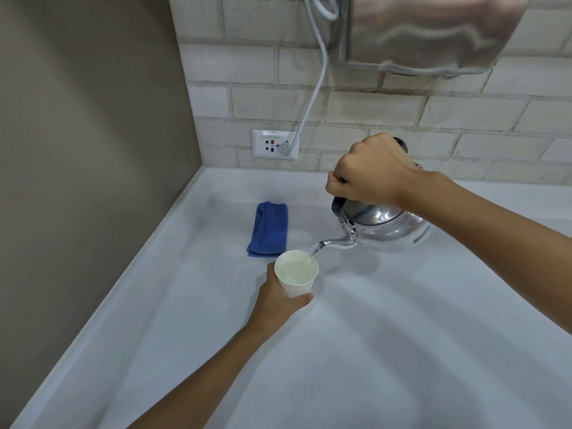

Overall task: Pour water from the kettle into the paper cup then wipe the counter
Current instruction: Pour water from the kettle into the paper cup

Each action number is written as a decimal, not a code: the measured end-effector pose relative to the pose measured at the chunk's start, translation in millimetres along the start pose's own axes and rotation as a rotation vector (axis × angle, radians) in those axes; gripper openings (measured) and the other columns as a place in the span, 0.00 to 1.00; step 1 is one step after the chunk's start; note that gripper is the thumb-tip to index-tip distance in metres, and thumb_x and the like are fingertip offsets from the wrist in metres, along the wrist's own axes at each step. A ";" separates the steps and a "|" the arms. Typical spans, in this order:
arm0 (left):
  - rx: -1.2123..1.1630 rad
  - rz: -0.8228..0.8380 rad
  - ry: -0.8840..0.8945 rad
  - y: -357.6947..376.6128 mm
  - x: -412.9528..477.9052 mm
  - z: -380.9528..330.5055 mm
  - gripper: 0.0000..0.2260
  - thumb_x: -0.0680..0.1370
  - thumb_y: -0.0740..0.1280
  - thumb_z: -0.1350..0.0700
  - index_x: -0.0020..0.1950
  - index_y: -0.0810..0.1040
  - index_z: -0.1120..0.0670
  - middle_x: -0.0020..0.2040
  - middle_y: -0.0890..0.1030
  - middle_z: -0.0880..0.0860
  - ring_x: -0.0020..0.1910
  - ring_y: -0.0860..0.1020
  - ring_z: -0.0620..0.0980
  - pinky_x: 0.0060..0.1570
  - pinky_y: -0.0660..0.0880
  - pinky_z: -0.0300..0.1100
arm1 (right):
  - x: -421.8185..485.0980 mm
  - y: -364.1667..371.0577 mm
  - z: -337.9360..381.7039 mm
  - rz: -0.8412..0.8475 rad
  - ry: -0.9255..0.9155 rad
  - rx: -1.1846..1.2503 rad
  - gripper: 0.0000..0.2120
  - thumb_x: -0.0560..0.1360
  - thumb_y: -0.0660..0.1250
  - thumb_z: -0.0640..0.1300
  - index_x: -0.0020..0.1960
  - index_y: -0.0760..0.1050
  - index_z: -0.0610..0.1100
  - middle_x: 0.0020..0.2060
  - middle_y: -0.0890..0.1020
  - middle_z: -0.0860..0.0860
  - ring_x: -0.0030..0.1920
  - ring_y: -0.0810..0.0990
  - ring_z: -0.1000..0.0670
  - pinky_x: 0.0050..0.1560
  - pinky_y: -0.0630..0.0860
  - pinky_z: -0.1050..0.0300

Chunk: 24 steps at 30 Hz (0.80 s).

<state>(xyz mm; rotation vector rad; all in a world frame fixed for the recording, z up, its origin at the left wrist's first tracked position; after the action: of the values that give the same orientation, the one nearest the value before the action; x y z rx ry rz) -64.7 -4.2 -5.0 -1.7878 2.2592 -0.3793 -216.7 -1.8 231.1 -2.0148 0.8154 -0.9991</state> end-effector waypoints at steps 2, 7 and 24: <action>-0.003 0.003 -0.001 -0.2 -0.4 -0.3 0.35 0.63 0.78 0.55 0.64 0.62 0.51 0.52 0.71 0.44 0.50 0.70 0.44 0.32 0.68 0.22 | 0.1 0.2 -0.2 0.003 0.005 0.009 0.25 0.69 0.61 0.37 0.22 0.48 0.44 0.18 0.51 0.51 0.22 0.48 0.54 0.28 0.48 0.63; -0.015 0.005 0.005 -0.4 -0.9 -0.7 0.36 0.63 0.78 0.56 0.64 0.62 0.52 0.52 0.71 0.45 0.50 0.70 0.45 0.36 0.68 0.18 | -1.5 4.9 -5.9 -0.008 0.046 0.051 0.28 0.68 0.64 0.37 0.22 0.47 0.46 0.18 0.49 0.53 0.21 0.46 0.54 0.28 0.48 0.65; 0.003 -0.012 -0.009 0.6 0.2 3.9 0.35 0.62 0.78 0.52 0.62 0.62 0.48 0.48 0.69 0.37 0.50 0.71 0.44 0.39 0.66 0.28 | -2.6 120.9 -86.2 0.060 0.869 0.604 0.17 0.69 0.62 0.45 0.22 0.69 0.42 0.18 0.69 0.50 0.23 0.69 0.49 0.28 0.63 0.59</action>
<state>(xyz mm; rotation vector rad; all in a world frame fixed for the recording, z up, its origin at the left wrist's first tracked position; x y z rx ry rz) -64.0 -4.5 -8.9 -1.7993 2.2413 -0.3767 -316.3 -92.1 168.0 -1.0039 0.8418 -1.8563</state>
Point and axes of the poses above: each hand's wrist, its own x-axis towards the middle knuckle, its own y-axis out of the palm, z = x × y, the point moved 2 cm from there along x, towards the middle knuckle
